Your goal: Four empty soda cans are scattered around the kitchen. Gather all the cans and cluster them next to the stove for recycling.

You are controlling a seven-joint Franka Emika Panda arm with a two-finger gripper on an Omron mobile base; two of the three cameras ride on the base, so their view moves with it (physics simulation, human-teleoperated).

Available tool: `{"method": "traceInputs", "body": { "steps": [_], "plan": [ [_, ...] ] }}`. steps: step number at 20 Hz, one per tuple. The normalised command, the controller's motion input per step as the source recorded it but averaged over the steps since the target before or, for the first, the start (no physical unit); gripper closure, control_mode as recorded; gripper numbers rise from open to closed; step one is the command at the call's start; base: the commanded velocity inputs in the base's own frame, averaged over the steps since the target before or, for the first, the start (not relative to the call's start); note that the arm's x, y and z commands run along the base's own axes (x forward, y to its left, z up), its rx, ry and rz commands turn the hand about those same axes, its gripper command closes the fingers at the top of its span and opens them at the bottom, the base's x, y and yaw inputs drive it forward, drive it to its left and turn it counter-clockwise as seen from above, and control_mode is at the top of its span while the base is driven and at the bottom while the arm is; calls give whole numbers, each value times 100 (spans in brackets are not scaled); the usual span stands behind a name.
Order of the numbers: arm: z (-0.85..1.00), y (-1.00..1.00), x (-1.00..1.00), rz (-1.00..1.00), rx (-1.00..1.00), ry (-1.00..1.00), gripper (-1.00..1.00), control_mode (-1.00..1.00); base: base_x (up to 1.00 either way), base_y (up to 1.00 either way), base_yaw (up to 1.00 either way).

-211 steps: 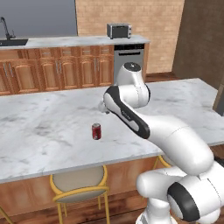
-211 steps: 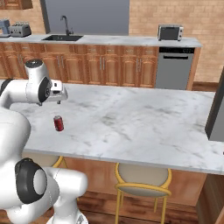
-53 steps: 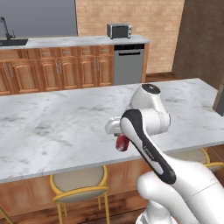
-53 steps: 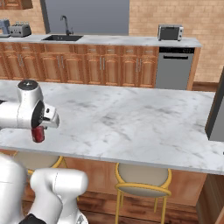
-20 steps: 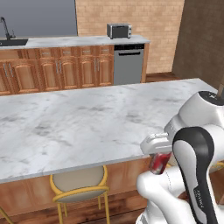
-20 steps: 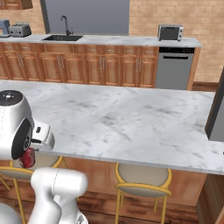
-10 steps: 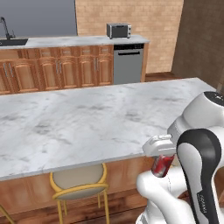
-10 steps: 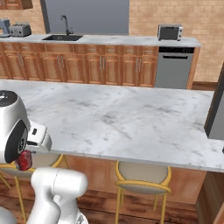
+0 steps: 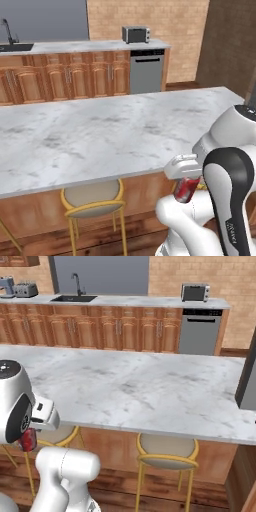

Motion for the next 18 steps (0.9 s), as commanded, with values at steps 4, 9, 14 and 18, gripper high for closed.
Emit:
{"method": "traceInputs", "body": {
  "steps": [4,9,14,18],
  "plan": [
    [0,0,0,0,0,0,100,100,-26,64,0],
    [0,0,0,0,0,0,100,100,-21,71,0],
    [0,0,0,0,0,0,100,100,-26,74,0],
    [0,0,0,0,0,0,100,100,-42,66,0]
  ]
}}
